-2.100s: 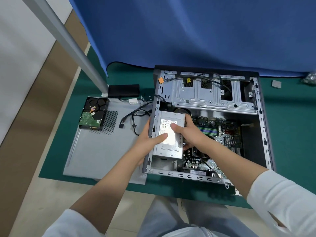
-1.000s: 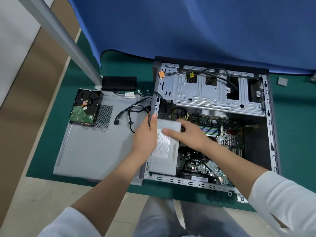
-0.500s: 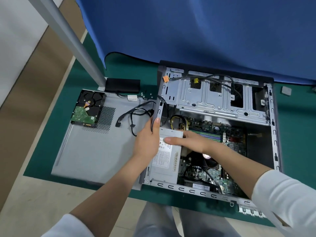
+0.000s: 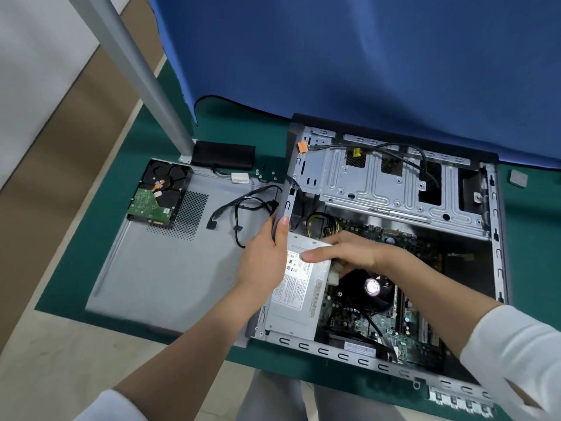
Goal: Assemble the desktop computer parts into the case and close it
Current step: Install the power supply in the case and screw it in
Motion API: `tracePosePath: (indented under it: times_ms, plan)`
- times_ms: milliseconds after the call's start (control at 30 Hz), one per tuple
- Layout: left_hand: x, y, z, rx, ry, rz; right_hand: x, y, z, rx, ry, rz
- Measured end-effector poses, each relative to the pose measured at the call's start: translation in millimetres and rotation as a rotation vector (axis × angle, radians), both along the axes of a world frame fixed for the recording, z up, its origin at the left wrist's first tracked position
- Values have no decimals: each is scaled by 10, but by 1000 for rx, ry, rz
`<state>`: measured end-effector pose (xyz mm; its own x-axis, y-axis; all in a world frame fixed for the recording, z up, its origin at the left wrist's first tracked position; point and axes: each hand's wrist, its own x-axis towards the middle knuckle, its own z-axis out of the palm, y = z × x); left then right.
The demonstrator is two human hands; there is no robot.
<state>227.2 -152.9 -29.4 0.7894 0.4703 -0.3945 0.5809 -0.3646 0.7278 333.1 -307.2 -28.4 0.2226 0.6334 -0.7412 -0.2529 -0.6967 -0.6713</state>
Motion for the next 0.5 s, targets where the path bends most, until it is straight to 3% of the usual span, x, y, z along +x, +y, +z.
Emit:
tracePosePath:
  times_ms: [167,300,500]
  plan:
    - [8,-1,2,-11,9,6,66,99,67,-26,-62,93]
    - [1,-3,8,-5,13,12,-82,66,19,31,-37,41]
    - [-3,5,2,-31,-10,13,-249,92,-18,40,-159,-112]
